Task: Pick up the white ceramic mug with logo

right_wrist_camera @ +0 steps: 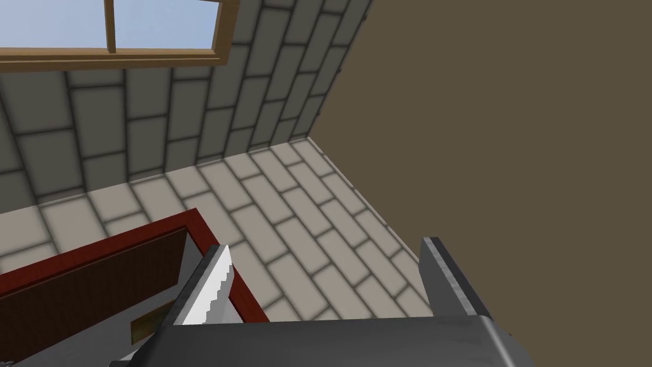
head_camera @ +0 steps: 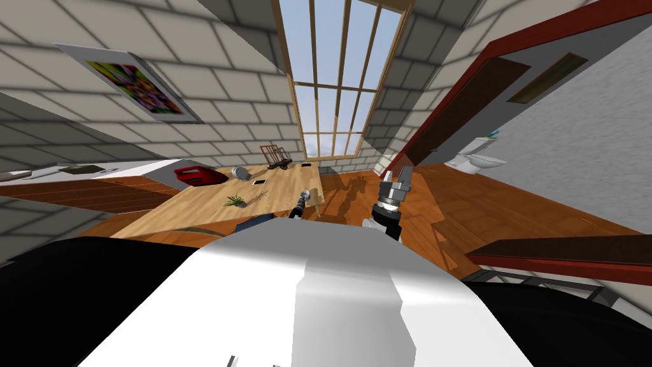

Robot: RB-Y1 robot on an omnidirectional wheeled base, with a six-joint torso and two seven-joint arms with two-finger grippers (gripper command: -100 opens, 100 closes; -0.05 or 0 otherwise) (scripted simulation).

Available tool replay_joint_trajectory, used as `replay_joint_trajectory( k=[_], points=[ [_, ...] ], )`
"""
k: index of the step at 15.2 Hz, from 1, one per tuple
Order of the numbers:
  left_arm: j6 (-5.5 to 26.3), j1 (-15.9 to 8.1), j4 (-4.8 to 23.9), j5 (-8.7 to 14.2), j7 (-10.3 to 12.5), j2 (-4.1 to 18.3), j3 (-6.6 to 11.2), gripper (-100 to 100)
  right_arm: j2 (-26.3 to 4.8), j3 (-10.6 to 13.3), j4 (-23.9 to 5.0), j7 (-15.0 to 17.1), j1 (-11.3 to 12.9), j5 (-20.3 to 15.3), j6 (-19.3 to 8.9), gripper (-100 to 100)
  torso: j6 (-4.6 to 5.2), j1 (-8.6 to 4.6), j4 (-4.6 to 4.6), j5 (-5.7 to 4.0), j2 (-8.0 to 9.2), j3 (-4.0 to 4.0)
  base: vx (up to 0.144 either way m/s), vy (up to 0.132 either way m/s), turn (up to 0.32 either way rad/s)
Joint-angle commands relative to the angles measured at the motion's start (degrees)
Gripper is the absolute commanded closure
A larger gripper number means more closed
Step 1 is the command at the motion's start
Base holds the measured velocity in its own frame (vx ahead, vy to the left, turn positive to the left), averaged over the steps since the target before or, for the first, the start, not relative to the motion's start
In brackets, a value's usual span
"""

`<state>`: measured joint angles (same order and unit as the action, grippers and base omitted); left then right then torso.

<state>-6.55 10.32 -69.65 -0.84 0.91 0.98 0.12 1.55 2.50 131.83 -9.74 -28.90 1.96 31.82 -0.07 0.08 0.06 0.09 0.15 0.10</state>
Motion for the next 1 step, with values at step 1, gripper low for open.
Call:
replay_joint_trajectory(
  k=[1],
  points=[
    [0.00,0.00,0.00,0.00,0.00,0.00,0.00,100,0.00,0.00,0.00,0.00,0.00,0.00,0.00,0,0.00,0.00,0.00,0.00,0.00,0.00,-0.048,-0.002,0.008]
  ],
)
